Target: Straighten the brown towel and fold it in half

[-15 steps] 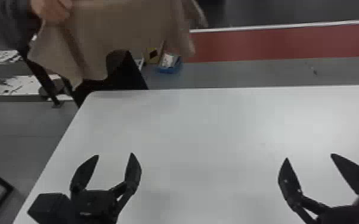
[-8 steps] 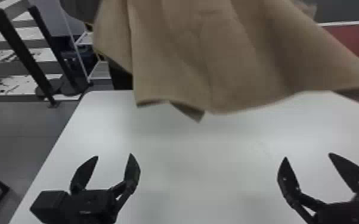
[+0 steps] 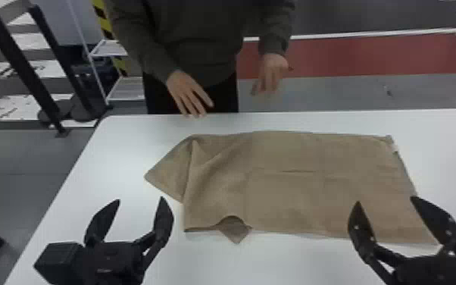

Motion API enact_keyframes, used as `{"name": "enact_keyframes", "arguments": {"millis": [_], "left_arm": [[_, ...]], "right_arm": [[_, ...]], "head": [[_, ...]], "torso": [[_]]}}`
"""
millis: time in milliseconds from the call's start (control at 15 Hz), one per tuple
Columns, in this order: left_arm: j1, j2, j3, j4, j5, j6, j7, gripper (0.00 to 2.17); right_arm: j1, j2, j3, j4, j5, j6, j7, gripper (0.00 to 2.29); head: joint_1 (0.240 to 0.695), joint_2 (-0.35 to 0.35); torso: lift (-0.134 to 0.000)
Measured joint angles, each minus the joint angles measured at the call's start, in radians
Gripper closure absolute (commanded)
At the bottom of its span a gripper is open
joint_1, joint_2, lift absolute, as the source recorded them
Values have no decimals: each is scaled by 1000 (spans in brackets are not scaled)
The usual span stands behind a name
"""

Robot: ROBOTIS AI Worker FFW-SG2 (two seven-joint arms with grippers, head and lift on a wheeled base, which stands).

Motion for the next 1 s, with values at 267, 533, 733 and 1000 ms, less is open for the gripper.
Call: {"name": "enact_keyframes", "arguments": {"millis": [267,533,733,1000], "left_arm": [[0,0,0,2,0,0,0,103],[0,1,0,5,0,0,0,103],[-1,2,0,5,0,0,-1,103],[-13,1,0,14,0,2,-2,103]], "right_arm": [[3,0,0,2,0,-1,0,107],[7,0,0,0,1,-6,1,107],[7,0,0,0,1,-7,1,107],[-2,0,-11,2,28,-6,9,107]], "head": [[695,129],[695,130],[695,129],[695,125]], "torso": [[-123],[-123],[-123],[-123]]}}
